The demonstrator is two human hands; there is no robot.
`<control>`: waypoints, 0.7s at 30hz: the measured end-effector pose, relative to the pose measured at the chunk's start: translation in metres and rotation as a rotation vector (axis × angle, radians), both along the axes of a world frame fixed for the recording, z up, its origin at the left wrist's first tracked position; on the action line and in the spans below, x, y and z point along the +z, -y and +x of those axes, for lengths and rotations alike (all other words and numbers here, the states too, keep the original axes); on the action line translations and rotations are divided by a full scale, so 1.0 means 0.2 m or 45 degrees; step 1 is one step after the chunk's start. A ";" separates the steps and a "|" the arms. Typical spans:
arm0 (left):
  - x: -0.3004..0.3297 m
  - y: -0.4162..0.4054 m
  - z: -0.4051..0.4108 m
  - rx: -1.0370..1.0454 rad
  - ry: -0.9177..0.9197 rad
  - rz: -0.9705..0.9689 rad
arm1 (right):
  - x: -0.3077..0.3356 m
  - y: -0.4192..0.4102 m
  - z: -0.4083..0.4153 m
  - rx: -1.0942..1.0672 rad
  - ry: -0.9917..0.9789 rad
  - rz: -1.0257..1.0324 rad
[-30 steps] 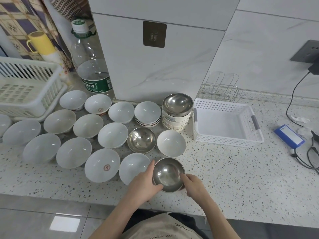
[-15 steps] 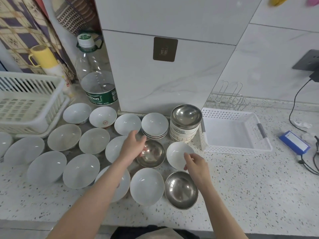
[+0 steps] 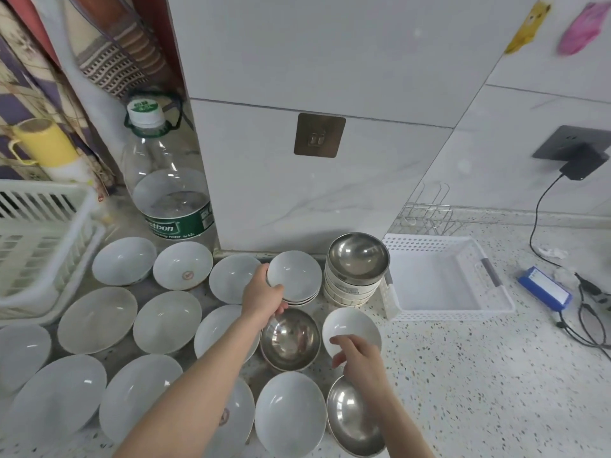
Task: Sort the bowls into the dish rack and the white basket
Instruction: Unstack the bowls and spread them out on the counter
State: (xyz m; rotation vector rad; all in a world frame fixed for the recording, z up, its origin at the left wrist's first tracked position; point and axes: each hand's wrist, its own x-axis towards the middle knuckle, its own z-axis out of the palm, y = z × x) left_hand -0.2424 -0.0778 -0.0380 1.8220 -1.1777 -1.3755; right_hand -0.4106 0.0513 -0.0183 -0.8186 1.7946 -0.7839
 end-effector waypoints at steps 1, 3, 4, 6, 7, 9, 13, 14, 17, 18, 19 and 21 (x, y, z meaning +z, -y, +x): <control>0.00 0.01 0.00 -0.001 0.002 0.000 | 0.00 0.00 0.01 0.009 -0.001 0.016; 0.01 0.02 0.00 -0.033 0.047 0.006 | 0.01 0.00 0.02 0.017 0.027 0.049; 0.01 0.03 0.00 -0.068 0.078 0.012 | 0.01 0.00 0.02 0.019 0.037 0.061; 0.02 0.04 0.01 -0.156 0.154 0.010 | 0.02 0.00 0.03 0.022 0.044 0.072; 0.02 0.04 0.02 -0.188 0.183 0.007 | 0.02 0.01 0.04 0.024 0.042 0.070; 0.02 0.05 0.03 -0.191 0.165 0.001 | 0.03 0.02 0.05 0.027 0.031 0.067; 0.02 0.08 0.03 -0.102 0.018 0.010 | 0.02 0.04 0.08 -0.008 0.033 0.079; 0.03 0.09 0.03 -0.083 -0.031 0.032 | 0.02 0.04 0.08 -0.015 0.034 0.081; 0.03 0.11 0.06 -0.057 -0.140 0.113 | 0.01 0.06 0.09 -0.027 0.031 0.075; 0.03 0.10 0.07 -0.040 -0.177 0.138 | 0.00 0.07 0.10 -0.033 0.026 0.074; 0.04 0.10 0.09 -0.014 -0.230 0.156 | 0.00 0.08 0.10 -0.044 0.020 0.078; 0.06 0.08 0.13 0.047 -0.355 0.168 | -0.01 0.12 0.10 -0.059 -0.010 0.085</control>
